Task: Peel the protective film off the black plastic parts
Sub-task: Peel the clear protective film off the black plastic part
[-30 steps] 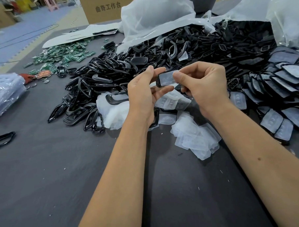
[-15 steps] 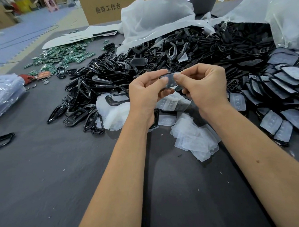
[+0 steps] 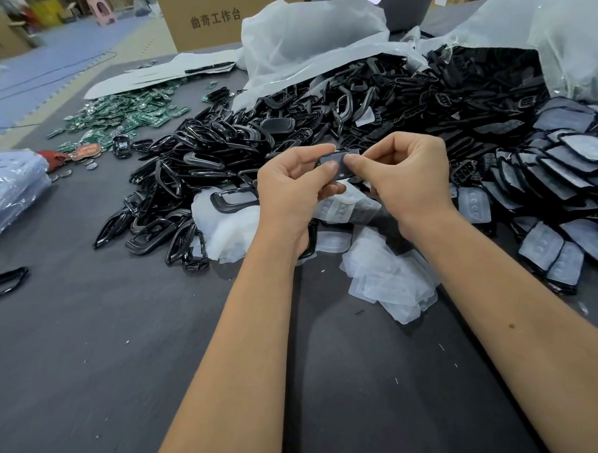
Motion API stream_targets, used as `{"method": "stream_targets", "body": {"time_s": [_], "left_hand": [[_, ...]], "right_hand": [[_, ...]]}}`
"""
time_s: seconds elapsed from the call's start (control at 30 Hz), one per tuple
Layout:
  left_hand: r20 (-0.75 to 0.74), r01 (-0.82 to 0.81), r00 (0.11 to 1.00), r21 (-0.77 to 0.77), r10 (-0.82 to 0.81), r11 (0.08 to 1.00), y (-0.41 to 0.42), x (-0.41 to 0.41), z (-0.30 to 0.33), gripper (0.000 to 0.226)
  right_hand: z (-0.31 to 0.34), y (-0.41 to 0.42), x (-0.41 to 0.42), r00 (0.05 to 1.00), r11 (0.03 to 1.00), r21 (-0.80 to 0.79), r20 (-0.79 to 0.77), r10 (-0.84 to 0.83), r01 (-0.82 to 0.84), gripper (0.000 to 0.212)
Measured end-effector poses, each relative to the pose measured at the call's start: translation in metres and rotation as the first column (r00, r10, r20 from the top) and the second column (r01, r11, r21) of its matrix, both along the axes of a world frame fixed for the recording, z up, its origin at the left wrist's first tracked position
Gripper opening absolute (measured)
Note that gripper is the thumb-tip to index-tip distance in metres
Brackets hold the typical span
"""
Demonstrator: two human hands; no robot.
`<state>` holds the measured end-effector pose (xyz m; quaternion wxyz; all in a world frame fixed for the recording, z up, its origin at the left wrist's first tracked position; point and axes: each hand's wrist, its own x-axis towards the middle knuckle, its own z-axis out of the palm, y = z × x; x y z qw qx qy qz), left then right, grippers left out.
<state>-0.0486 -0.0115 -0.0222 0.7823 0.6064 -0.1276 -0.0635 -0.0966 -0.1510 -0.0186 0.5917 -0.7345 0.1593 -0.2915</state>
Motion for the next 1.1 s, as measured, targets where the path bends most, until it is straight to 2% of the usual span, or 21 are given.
{"method": "stream_targets", "body": {"time_s": [0.3,0.4,0.5,0.7,0.9,0.93,1.0,1.07,1.1], "left_hand": [[-0.014,0.017,1.0,-0.022,-0.017,1.0,0.0018,0.0002,0.0006,0.021],[-0.028,0.04,0.999,-0.035,-0.041,0.999,0.0026,0.0003,0.0014,0.021],[-0.034,0.064,0.997,-0.045,-0.065,0.997,0.0028,0.0,0.0021,0.021],[0.02,0.049,0.999,0.0,-0.049,0.999,0.0005,-0.0021,0.0011,0.014],[0.021,0.01,1.0,0.038,-0.011,0.999,-0.0002,-0.0002,-0.0006,0.016],[0.014,0.002,1.0,0.042,-0.003,0.999,-0.0007,0.0001,-0.0006,0.016],[0.01,-0.015,1.0,0.059,0.015,0.998,-0.0019,0.0005,-0.0008,0.015],[0.01,-0.028,1.0,0.07,0.028,0.997,-0.0028,0.0008,-0.0011,0.015],[0.011,-0.032,0.999,0.072,0.031,0.997,-0.0031,0.0011,-0.0015,0.015]], "right_hand": [[-0.0008,-0.0014,0.0007,0.998,0.976,0.212,-0.015,0.061,-0.057,0.026],[-0.0008,-0.0031,0.0015,0.98,0.893,0.409,0.018,0.199,-0.189,0.02],[-0.0024,-0.0041,0.0017,0.962,0.853,0.454,0.036,0.271,-0.257,0.016],[-0.0042,-0.006,0.0021,0.968,0.886,0.396,0.03,0.251,-0.242,0.017],[-0.0022,-0.0048,0.0031,0.965,0.894,0.368,0.048,0.256,-0.256,0.006],[-0.0019,-0.005,0.0031,0.97,0.914,0.326,0.039,0.24,-0.239,0.009],[-0.002,-0.0044,0.0024,0.984,0.977,0.118,-0.011,0.18,-0.178,0.015],[-0.0026,-0.0027,0.0017,0.993,0.986,-0.128,-0.051,0.102,-0.108,0.018],[-0.0024,-0.0018,0.0014,0.995,0.979,-0.18,-0.056,0.081,-0.09,0.02]]}}
